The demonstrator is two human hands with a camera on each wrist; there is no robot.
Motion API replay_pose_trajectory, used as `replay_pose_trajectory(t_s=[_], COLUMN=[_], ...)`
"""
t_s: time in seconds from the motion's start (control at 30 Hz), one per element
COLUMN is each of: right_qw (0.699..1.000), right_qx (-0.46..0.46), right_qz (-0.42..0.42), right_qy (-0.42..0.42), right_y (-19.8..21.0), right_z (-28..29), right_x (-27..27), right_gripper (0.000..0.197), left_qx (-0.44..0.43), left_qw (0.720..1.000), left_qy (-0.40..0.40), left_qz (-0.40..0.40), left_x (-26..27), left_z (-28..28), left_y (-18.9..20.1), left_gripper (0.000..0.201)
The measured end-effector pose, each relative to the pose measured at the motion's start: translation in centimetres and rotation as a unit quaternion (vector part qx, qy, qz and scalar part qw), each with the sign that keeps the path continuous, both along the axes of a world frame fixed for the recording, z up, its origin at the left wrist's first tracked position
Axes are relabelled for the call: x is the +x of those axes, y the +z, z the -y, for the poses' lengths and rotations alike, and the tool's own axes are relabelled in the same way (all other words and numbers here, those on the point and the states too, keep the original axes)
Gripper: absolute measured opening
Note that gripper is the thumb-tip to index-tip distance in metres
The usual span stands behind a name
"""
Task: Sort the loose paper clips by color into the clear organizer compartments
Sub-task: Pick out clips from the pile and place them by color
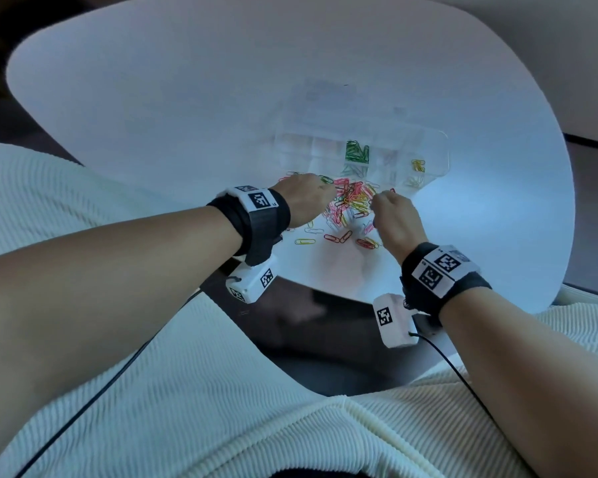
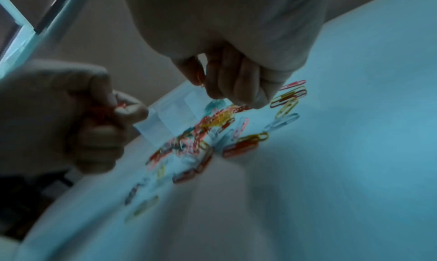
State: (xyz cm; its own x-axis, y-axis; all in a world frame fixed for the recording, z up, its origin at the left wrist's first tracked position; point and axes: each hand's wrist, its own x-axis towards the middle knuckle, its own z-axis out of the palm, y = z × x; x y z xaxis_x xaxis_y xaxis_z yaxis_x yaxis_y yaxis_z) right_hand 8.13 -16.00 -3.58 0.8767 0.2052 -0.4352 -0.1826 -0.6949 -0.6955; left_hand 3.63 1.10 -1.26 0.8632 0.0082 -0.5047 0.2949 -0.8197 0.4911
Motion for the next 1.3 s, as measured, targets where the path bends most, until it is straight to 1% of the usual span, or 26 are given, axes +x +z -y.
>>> replay_pose_trajectory(t_s=[0.07,0.1,0.13,0.2,0.27,0.33,0.4,0.47,0.53,0.63,0.7,0.77,0.87,0.93,0.97,1.03,1.13,1.2,1.27,1.3], right_qw=[0.990,0.981,0.971,0.954,0.938,0.926,0.912,0.903,0.911,0.924,0.917,0.894,0.839,0.810,0.800,0.792,0.798,0.798,0.793,0.796], right_qx=[0.101,0.142,0.173,0.222,0.258,0.283,0.311,0.332,0.316,0.277,0.281,0.311,0.381,0.417,0.431,0.442,0.422,0.419,0.428,0.430], right_qz=[-0.066,-0.099,-0.127,-0.169,-0.195,-0.200,-0.204,-0.204,-0.194,-0.193,-0.200,-0.212,-0.241,-0.255,-0.264,-0.287,-0.320,-0.326,-0.328,-0.324], right_qy=[-0.071,-0.094,-0.106,-0.112,-0.125,-0.150,-0.171,-0.182,-0.183,-0.180,-0.199,-0.244,-0.304,-0.323,-0.324,-0.309,-0.286,-0.284,-0.284,-0.276], right_y=[0.7,0.9,1.1,1.2,1.4,1.8,2.4,3.1,3.8,4.6,5.1,5.3,5.6,6.0,6.1,6.2,6.1,5.9,6.1,6.2], right_z=[0.0,0.0,-0.1,-0.2,-0.4,-0.8,-1.4,-2.4,-3.7,-5.6,-6.6,-7.3,-8.1,-8.5,-8.7,-8.9,-8.9,-8.7,-8.6,-8.4], right_x=[0.3,0.3,0.3,0.2,0.1,0.2,0.7,1.5,2.4,3.6,4.2,4.9,5.5,5.6,5.6,5.5,5.3,5.0,4.8,4.7], right_gripper=[0.023,0.029,0.034,0.039,0.037,0.030,0.026,0.024,0.022,0.013,0.008,0.010,0.013,0.014,0.019,0.037,0.056,0.063,0.063,0.062], left_qx=[-0.006,-0.031,-0.053,-0.133,-0.192,-0.248,-0.307,-0.354,-0.391,-0.438,-0.477,-0.518,-0.572,-0.591,-0.594,-0.592,-0.575,-0.564,-0.561,-0.564], left_qw=[1.000,0.999,0.998,0.989,0.979,0.962,0.933,0.905,0.877,0.834,0.803,0.764,0.699,0.673,0.667,0.659,0.658,0.665,0.671,0.671], left_qy=[-0.025,-0.009,0.000,0.027,0.045,0.098,0.165,0.215,0.256,0.317,0.344,0.376,0.420,0.436,0.442,0.456,0.482,0.489,0.484,0.479], left_qz=[0.005,-0.012,-0.036,-0.051,-0.059,-0.066,-0.082,-0.102,-0.114,-0.106,-0.092,-0.084,-0.085,-0.086,-0.085,-0.080,-0.060,-0.042,-0.035,-0.035], left_x=[0.3,0.5,0.5,0.3,0.1,0.1,0.4,1.0,1.7,2.4,2.8,3.2,3.6,3.9,4.0,4.2,4.5,4.6,4.8,4.8], left_z=[0.4,0.6,0.6,0.8,0.9,1.1,1.0,0.6,0.1,-0.5,-0.8,-1.3,-2.0,-2.5,-2.6,-3.0,-3.3,-3.4,-3.4,-3.4], left_y=[0.4,0.5,0.7,0.8,0.4,0.7,1.3,2.1,2.8,3.5,3.8,4.1,4.4,4.4,4.3,4.0,3.7,3.6,3.6,3.5], left_gripper=[0.039,0.039,0.039,0.040,0.041,0.040,0.036,0.031,0.026,0.021,0.019,0.017,0.019,0.022,0.024,0.028,0.032,0.037,0.044,0.048])
